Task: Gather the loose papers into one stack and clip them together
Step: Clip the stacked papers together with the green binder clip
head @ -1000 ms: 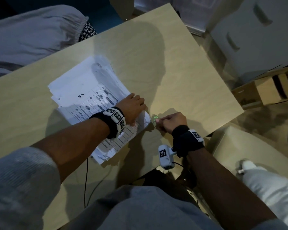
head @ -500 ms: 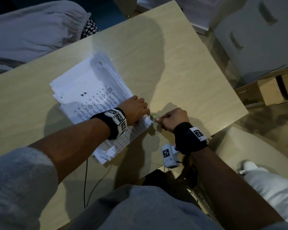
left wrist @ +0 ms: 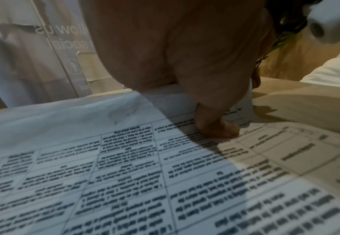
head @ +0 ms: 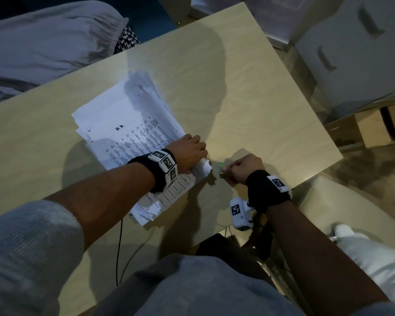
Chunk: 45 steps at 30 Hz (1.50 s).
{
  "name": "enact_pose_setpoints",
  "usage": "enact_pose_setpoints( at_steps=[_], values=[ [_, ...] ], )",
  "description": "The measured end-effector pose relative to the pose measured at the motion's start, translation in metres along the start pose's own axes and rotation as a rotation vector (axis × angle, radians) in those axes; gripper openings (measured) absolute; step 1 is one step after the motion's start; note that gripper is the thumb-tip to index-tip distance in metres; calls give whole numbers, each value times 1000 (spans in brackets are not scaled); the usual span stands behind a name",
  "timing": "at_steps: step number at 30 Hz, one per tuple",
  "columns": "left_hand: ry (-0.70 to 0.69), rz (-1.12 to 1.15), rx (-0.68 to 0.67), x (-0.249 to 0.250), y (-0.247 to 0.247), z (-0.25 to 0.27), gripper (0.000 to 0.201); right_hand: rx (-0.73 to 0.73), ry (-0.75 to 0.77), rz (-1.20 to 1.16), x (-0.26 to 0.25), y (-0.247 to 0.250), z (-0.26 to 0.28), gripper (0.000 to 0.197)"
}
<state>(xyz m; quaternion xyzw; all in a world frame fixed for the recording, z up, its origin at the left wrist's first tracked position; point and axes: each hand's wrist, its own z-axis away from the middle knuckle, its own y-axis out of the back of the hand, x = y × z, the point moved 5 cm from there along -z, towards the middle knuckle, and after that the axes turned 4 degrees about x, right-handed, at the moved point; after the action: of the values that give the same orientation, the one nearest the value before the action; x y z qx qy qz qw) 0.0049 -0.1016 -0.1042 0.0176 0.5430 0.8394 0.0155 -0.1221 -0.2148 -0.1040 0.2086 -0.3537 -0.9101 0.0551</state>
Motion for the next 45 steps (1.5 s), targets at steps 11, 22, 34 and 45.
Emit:
enact_pose_setpoints(
  at_steps=[11,22,34,45],
  values=[
    [-163,1,2,2,-6,2,73,-11,16,-171,0,3,10,21],
    [-129,62,-159,-12,11,6,29,205,284,31,-5,-12,-6,40],
    [90,544,103,-11,6,23,56,-242,487,-377,-78,-37,27,25],
    [686,545,627,-33,-25,99,91,-205,544,146,-91,-66,7,47]
  ],
)
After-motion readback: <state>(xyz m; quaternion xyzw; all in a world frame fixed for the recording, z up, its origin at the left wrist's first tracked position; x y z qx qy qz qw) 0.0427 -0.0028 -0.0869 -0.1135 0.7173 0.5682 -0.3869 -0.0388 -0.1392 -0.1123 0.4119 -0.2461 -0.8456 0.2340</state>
